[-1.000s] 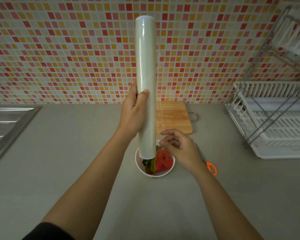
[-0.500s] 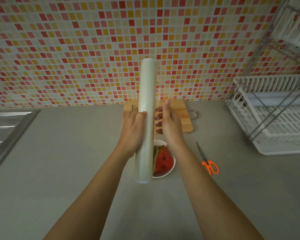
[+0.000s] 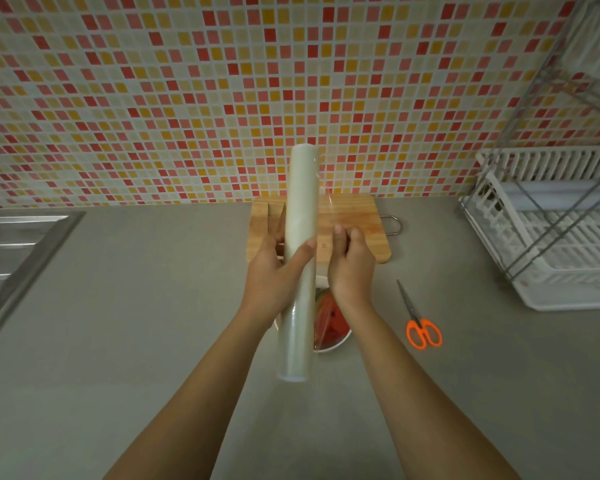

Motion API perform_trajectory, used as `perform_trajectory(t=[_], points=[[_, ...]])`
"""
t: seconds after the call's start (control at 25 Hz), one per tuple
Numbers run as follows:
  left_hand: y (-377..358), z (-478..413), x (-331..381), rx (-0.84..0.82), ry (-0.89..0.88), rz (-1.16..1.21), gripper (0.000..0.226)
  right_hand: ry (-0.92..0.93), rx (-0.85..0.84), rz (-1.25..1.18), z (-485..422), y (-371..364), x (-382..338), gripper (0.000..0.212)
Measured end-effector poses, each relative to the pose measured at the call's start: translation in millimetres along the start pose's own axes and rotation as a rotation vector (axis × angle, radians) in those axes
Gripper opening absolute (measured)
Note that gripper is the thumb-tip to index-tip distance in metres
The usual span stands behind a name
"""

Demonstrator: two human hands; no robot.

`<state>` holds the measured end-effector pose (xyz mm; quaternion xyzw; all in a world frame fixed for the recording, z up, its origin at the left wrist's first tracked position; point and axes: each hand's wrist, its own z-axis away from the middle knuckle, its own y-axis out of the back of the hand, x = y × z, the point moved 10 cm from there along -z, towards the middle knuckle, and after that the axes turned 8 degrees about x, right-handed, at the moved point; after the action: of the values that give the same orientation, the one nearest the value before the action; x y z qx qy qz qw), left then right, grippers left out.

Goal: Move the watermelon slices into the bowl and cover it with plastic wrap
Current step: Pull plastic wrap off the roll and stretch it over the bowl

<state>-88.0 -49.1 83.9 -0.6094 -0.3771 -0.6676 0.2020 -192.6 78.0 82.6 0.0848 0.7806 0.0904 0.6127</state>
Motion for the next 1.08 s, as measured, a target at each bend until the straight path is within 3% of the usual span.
perform_trajectory(t=[0.24, 0.32, 0.44, 0.52, 0.68, 0.8, 0.96, 1.08], points=[[-10, 14, -6, -0.002, -0.021, 0.008, 0.029, 0.023, 0.004, -0.009, 1, 15, 11, 0.03], [-8, 14, -4, 0.005, -0.028, -0.002, 0.029, -0.11, -0.101, -0.121, 0, 8, 20, 0.035], [-11, 16, -3, -0.02, -0.02, -0.04, 0.031, -0.388, -0.323, -0.316, -8, -14, 22, 0.064], [-13, 20, -6, -0.038, -0.014, -0.044, 0.031, -0.364, -0.332, -0.317, -24, -17, 3, 0.057], [-15, 26, -10, -0.043, -0.006, -0.031, 0.036, -0.196, -0.082, -0.228, -59, 6, -24, 0.024], [-13, 27, -14, -0.046, 0.013, -0.016, 0.038, -0.192, 0.037, -0.338, -65, 21, -22, 0.02], [-14, 27, -14, -0.069, -0.007, -0.033, 0.043, -0.452, -0.291, -0.329, -48, -15, 0, 0.043], [-16, 26, -13, -0.063, -0.02, -0.028, 0.043, -0.393, -0.304, -0.306, -52, -19, -5, 0.02]])
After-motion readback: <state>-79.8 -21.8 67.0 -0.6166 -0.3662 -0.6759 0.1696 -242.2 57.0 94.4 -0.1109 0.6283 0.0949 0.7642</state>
